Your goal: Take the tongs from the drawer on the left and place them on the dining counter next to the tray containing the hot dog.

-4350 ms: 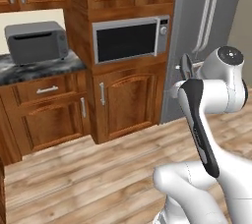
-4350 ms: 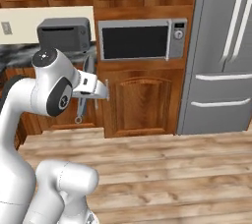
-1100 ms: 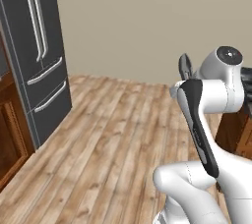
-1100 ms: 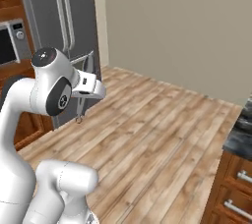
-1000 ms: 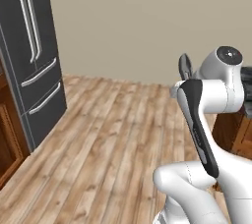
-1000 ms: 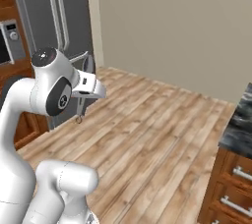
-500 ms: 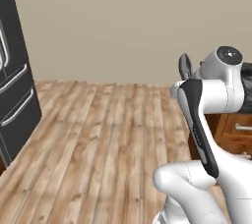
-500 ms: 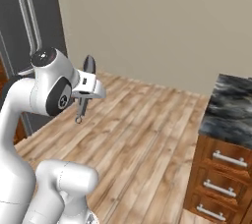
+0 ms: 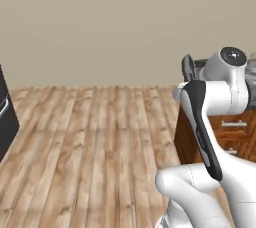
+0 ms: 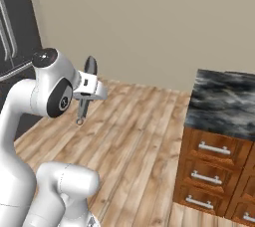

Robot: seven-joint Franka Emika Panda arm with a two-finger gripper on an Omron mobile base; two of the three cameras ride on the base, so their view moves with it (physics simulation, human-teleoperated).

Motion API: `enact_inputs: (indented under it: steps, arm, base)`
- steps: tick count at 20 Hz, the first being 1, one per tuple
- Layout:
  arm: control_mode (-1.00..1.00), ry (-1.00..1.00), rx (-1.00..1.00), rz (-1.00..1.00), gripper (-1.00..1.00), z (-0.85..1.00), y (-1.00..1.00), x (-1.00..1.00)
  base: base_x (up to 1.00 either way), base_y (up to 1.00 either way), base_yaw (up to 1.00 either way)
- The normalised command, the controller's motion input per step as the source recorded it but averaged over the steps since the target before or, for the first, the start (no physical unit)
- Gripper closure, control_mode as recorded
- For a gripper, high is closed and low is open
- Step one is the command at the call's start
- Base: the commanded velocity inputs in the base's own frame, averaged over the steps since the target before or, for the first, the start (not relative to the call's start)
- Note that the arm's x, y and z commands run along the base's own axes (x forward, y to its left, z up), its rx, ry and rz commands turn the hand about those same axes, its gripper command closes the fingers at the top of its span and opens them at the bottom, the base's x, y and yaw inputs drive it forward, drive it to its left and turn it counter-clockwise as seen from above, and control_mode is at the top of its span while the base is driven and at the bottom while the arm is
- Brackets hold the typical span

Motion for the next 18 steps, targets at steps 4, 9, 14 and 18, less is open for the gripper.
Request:
enact_inputs:
  steps: [4, 9, 14, 18]
  arm:
    - [1.00, 0.00, 0.00, 0.00, 1.00, 0.00, 0.00, 0.00]
    - [1.00, 0.00, 0.00, 0.00, 1.00, 0.00, 0.00, 0.00]
    - [1.00, 0.00, 0.00, 0.00, 1.00, 0.00, 0.00, 0.00]
    - [1.00, 0.00, 0.00, 0.00, 1.00, 0.00, 0.00, 0.00]
  base:
    - [0.06, 0.00, -0.25]
    - [0.15, 0.00, -0.21]
    - [0.32, 0.20, -0.12]
    - [0.43, 0.34, -0.03]
